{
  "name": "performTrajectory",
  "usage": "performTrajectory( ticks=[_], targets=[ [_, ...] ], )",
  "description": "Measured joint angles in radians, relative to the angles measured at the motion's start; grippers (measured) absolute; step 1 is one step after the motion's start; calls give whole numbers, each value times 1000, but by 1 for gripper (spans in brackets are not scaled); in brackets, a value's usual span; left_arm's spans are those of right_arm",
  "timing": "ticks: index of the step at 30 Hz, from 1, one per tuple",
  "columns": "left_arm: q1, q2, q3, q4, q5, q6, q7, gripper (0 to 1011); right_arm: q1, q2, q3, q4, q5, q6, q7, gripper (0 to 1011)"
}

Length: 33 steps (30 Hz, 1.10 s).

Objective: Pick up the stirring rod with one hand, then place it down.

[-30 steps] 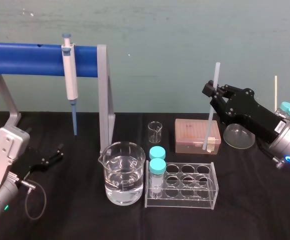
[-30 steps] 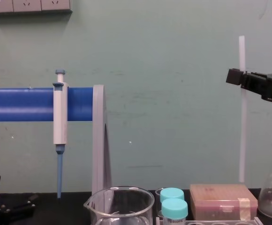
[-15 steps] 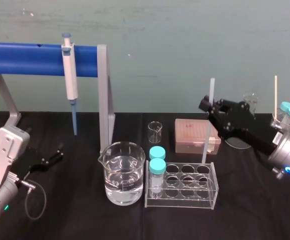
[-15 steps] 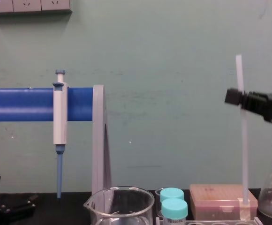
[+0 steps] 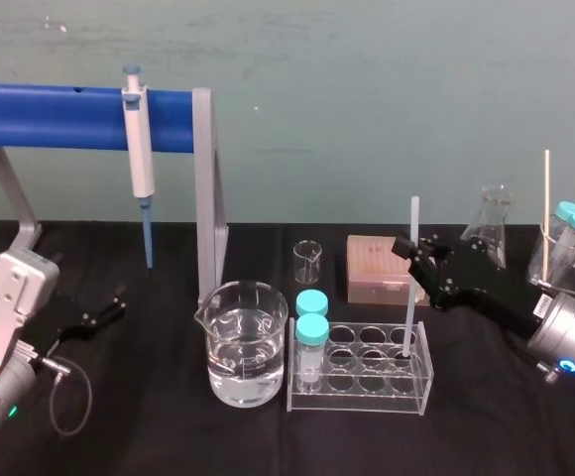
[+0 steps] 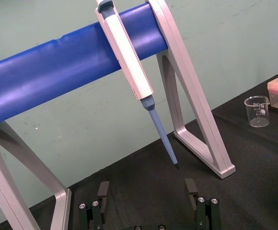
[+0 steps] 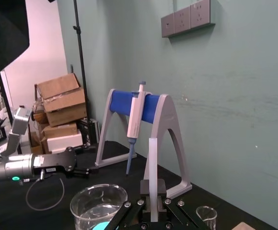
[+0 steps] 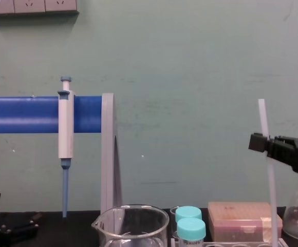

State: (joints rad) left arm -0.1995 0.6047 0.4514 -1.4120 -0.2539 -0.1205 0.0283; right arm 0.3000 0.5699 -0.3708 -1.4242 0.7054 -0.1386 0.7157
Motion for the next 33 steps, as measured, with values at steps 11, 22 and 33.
performTrajectory(
  ticks=[11, 22, 33],
  targets=[
    [0, 0, 0, 0, 0, 0, 0, 1000, 13, -17, -18, 42, -25, -12, 8, 72],
    [0, 0, 0, 0, 0, 0, 0, 1000, 19, -33, -35, 87, -71, -33, 9, 72],
    [0, 0, 0, 0, 0, 0, 0, 1000, 16, -51, -42, 127, -99, -31, -5, 72]
  ],
)
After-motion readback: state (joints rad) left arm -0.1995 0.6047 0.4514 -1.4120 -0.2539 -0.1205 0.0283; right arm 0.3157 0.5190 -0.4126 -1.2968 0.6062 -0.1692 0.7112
